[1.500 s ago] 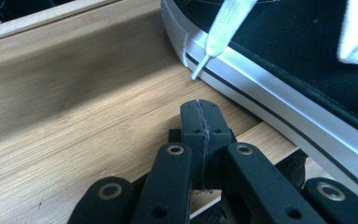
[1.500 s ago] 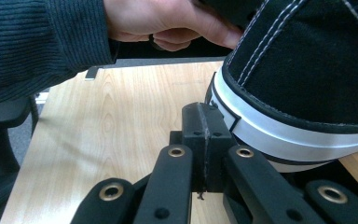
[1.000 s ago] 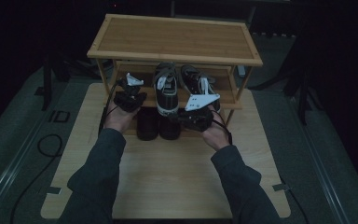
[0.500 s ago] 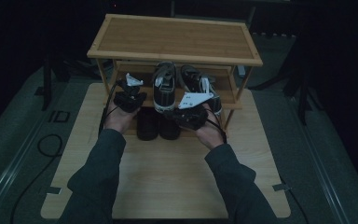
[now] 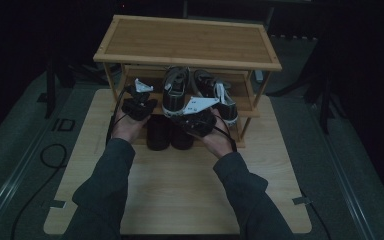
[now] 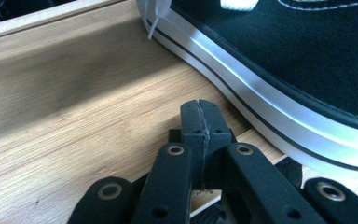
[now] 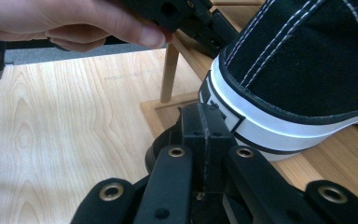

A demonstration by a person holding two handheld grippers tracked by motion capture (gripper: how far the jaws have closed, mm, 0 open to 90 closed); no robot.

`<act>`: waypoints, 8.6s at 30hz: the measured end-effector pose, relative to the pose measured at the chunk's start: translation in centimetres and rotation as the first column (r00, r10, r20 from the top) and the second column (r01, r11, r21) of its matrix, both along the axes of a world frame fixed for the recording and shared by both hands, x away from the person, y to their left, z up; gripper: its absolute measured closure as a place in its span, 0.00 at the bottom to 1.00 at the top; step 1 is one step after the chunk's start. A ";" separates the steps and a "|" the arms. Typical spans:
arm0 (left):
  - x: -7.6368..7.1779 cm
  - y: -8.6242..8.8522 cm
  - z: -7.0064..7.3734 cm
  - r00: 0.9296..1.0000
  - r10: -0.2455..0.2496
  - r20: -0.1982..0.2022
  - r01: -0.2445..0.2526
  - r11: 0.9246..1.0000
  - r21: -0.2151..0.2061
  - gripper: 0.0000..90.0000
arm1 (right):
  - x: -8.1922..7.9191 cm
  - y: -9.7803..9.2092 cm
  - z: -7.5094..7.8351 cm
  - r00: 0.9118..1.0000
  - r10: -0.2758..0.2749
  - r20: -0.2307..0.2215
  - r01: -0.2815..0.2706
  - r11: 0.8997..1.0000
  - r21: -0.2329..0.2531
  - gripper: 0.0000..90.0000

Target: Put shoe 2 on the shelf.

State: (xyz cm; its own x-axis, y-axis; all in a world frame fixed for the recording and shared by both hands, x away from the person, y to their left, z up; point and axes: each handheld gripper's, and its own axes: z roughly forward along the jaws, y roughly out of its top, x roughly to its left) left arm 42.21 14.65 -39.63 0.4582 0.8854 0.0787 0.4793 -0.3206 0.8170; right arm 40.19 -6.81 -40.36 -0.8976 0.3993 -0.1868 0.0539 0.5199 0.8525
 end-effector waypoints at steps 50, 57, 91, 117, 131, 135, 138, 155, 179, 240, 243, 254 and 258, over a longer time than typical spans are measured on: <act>0.3 0.8 0.0 0.999 -0.022 -0.025 0.021 0.998 -0.059 1.00 | -1.6 -6.0 -0.5 0.994 0.071 -0.088 -0.070 0.997 0.012 1.00; 0.3 0.8 0.0 0.999 -0.022 -0.026 0.020 0.998 -0.061 1.00 | -1.6 -7.5 -0.8 0.992 0.069 -0.103 -0.068 0.998 0.013 1.00; 0.4 0.9 0.0 0.999 -0.026 -0.030 0.024 0.997 -0.070 1.00 | -1.5 -15.0 0.5 0.994 0.032 -0.109 -0.032 0.999 0.007 1.00; 0.3 1.0 -0.1 0.999 -0.033 -0.031 0.030 0.996 -0.085 1.00 | -0.7 -18.0 0.4 0.990 -0.014 -0.139 0.026 0.996 0.086 1.00; 0.2 0.6 0.1 0.999 -0.019 -0.028 0.017 0.999 -0.051 1.00 | -0.8 -16.8 0.0 0.989 0.017 -0.145 0.000 0.993 0.118 1.00; 0.2 0.3 0.2 1.000 -0.014 -0.024 0.013 0.999 -0.031 1.00 | -0.9 -16.7 0.0 0.990 0.013 -0.138 0.003 0.993 0.116 1.00; 0.1 0.3 0.1 1.000 -0.012 -0.020 0.011 1.000 -0.026 1.00 | -0.9 -16.7 0.0 0.990 0.019 -0.136 -0.002 0.993 0.122 1.00; 0.2 -0.2 -0.3 1.000 -0.029 0.002 0.029 0.998 -0.062 1.00 | -0.9 -15.9 0.2 0.992 0.045 -0.121 -0.028 0.990 0.136 1.00; 0.2 -0.3 -0.3 1.000 -0.030 0.002 0.031 0.999 -0.042 1.00 | 0.0 -12.1 0.2 0.993 0.070 -0.096 -0.060 0.992 0.108 1.00; 0.5 -0.5 -0.4 1.000 -0.025 -0.004 0.024 0.994 -0.102 1.00 | 1.7 -11.5 -0.3 0.993 -0.051 -0.102 0.061 0.993 0.103 1.00; 0.6 -0.4 -0.3 1.000 -0.028 -0.008 0.027 0.994 -0.106 1.00 | 1.7 -11.7 -0.4 0.993 -0.052 -0.105 0.063 0.993 0.104 1.00; 0.7 -0.5 -0.3 1.000 -0.025 -0.009 0.024 0.994 -0.106 1.00 | 1.5 -12.6 -1.2 0.990 -0.063 -0.127 0.077 0.991 0.111 1.00; 0.7 -0.6 -0.3 1.000 -0.021 -0.011 0.020 0.994 -0.109 1.00 | 1.6 -12.6 -1.3 0.990 -0.064 -0.129 0.078 0.991 0.112 1.00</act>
State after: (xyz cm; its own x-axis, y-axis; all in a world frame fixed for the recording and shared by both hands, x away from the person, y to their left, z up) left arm 42.91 14.08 -39.95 0.4768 0.8787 -0.0233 0.4832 -0.2398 0.8420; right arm 41.75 -19.43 -41.63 -0.8795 0.4753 -0.0233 0.1971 0.4086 0.8912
